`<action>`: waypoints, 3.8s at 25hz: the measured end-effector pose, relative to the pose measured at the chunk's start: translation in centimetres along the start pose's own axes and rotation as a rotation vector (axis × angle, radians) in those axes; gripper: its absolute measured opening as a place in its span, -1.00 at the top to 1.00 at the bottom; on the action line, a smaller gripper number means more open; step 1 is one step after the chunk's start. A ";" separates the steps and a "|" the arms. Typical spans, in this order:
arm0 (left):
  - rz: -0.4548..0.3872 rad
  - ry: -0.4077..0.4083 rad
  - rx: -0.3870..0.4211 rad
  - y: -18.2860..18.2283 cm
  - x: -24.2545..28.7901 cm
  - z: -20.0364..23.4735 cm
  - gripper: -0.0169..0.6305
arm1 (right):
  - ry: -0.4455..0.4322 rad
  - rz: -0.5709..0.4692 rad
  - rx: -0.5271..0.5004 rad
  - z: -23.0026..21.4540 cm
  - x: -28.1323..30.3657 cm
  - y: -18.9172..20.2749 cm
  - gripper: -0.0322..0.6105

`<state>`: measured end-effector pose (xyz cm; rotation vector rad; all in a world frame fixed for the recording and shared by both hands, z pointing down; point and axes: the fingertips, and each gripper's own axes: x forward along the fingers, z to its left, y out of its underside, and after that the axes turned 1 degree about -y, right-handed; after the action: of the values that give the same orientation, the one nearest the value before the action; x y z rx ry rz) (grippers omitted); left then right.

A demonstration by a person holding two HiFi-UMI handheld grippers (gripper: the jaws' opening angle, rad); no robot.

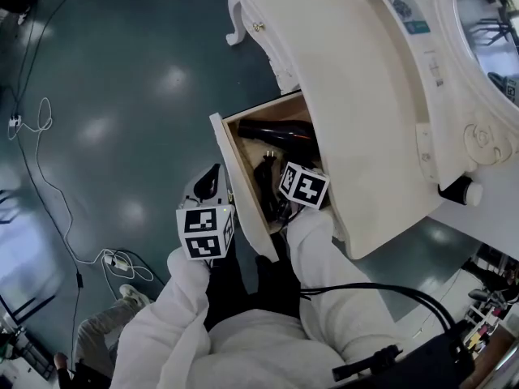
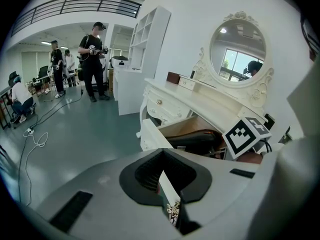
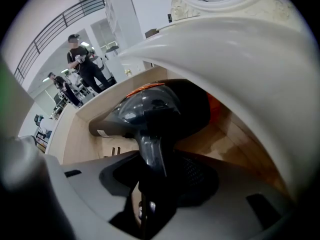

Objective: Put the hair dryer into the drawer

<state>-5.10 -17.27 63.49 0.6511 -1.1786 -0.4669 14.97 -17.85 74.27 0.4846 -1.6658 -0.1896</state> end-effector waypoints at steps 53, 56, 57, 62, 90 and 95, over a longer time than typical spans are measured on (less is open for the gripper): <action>-0.112 0.339 0.114 -6.5 -8.4 -6.4 0.97 | -0.039 -0.413 0.176 2.9 -22.9 -2.2 0.69; -0.117 0.361 0.145 -7.0 -8.7 -7.4 0.97 | -0.067 -0.443 0.206 2.6 -24.5 -2.0 0.70; -0.119 0.368 0.155 -7.1 -8.8 -7.8 0.97 | -0.072 -0.459 0.207 2.4 -25.2 -2.2 0.70; -0.120 0.386 0.195 -6.8 -9.1 -10.1 0.97 | -0.074 -0.505 0.198 1.1 -27.2 -2.4 0.70; -0.178 0.268 0.205 -6.2 -11.3 -13.9 0.97 | -0.163 -0.485 0.089 -1.1 -27.6 -1.9 0.71; -0.179 0.260 0.194 -5.9 -11.9 -13.6 0.97 | -0.160 -0.480 0.078 -0.8 -28.0 -1.6 0.71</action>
<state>3.92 -10.91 47.99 0.9608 -0.9287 -0.4068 18.41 -7.47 48.41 0.9463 -1.6926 -0.5279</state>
